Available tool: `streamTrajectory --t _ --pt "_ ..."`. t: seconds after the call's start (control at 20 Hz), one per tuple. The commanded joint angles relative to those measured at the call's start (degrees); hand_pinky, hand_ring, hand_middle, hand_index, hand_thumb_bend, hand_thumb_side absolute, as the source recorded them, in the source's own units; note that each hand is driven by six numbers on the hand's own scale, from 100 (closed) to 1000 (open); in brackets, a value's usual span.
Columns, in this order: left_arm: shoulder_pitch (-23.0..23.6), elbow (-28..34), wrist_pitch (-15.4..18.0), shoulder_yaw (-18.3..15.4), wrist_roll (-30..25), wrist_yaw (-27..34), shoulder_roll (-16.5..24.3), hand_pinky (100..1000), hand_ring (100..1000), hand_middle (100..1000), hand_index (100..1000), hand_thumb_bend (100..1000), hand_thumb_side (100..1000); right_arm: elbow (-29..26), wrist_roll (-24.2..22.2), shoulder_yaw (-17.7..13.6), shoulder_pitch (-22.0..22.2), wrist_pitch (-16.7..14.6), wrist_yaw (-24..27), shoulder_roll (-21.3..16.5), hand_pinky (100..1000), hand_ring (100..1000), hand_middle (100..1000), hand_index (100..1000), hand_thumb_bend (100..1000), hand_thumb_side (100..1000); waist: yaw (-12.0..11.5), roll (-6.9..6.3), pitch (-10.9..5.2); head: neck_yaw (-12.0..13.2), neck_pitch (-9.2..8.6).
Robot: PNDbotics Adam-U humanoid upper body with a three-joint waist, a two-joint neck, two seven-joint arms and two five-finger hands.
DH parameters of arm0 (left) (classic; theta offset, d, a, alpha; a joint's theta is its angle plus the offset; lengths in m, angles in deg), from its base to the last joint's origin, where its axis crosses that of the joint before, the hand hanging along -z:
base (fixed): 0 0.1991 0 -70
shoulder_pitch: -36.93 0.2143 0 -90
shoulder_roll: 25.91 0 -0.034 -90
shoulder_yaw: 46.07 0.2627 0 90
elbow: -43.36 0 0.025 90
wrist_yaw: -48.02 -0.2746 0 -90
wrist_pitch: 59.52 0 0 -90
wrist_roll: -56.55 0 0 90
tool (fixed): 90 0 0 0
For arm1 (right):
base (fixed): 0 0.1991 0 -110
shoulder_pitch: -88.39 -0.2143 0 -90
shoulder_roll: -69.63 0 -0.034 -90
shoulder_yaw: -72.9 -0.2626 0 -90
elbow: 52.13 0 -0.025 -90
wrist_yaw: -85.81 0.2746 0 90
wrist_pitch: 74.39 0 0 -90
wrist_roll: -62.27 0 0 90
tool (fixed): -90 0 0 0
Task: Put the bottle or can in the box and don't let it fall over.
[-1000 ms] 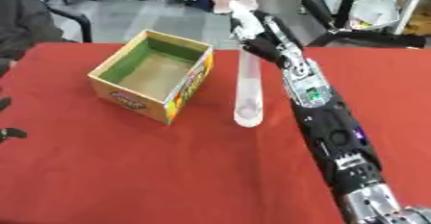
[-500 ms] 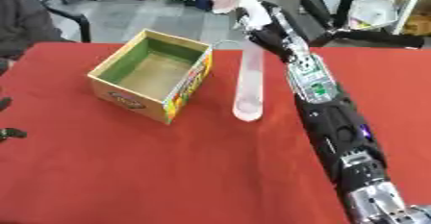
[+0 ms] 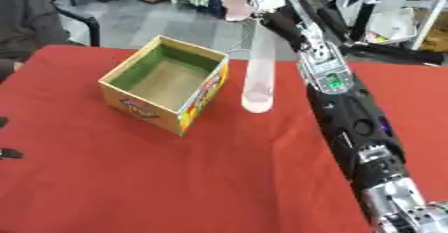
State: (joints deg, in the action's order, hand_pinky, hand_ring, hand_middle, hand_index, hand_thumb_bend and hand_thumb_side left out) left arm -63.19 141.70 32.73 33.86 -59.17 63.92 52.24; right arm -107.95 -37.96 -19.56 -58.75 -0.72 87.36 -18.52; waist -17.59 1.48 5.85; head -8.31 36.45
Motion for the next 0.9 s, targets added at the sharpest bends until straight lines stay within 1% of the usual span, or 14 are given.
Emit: streamTrajectory --t 0.05,0.25,0.4,0.6,0.75,0.9 --pt "-1.7 -0.3 -0.4 1.0 -1.3 -0.9 0.9 587 1000 967 974 204 942 0.1 -0.2 -0.6 -2.8 0.5 2.4 -2.9 657 795 686 471 100 470 -1.3 0.07 -0.36 -2.2 -1.58" --pt "-3.2 -1.2 -0.4 2.7 -3.2 -2.0 0.6 586 1000 967 975 201 947 0.8 -1.8 -0.6 -5.2 1.0 4.9 -3.6 657 792 682 470 100 470 -4.8 1.08 0.04 -4.9 -3.04" --pt "-4.2 -1.8 -0.2 3.9 -4.5 -2.9 0.3 586 1000 967 975 198 951 0.4 -2.7 -0.6 -7.3 1.5 6.9 -2.8 658 790 678 470 100 470 -7.3 1.73 0.38 -7.0 -4.07" --pt "-5.4 -2.5 -0.1 4.8 -5.6 -3.5 -0.1 586 1000 966 976 197 950 -0.7 -4.2 0.1 -8.4 2.0 8.7 -0.8 664 798 692 479 100 470 -9.2 2.25 0.66 -9.8 -4.78" --pt "-6.3 -2.8 -0.2 5.3 -6.1 -3.5 -0.5 587 1000 965 975 198 948 -1.1 -8.5 0.7 -7.5 1.7 10.0 1.1 675 818 723 494 100 470 -10.0 2.41 0.93 -11.3 -5.10" --pt "-6.8 -3.0 -0.3 5.6 -6.3 -3.6 -0.8 586 1000 965 975 198 949 0.0 -13.8 0.9 -6.0 0.4 10.2 2.2 689 847 764 533 100 470 -10.4 2.59 1.08 -11.9 -5.49"
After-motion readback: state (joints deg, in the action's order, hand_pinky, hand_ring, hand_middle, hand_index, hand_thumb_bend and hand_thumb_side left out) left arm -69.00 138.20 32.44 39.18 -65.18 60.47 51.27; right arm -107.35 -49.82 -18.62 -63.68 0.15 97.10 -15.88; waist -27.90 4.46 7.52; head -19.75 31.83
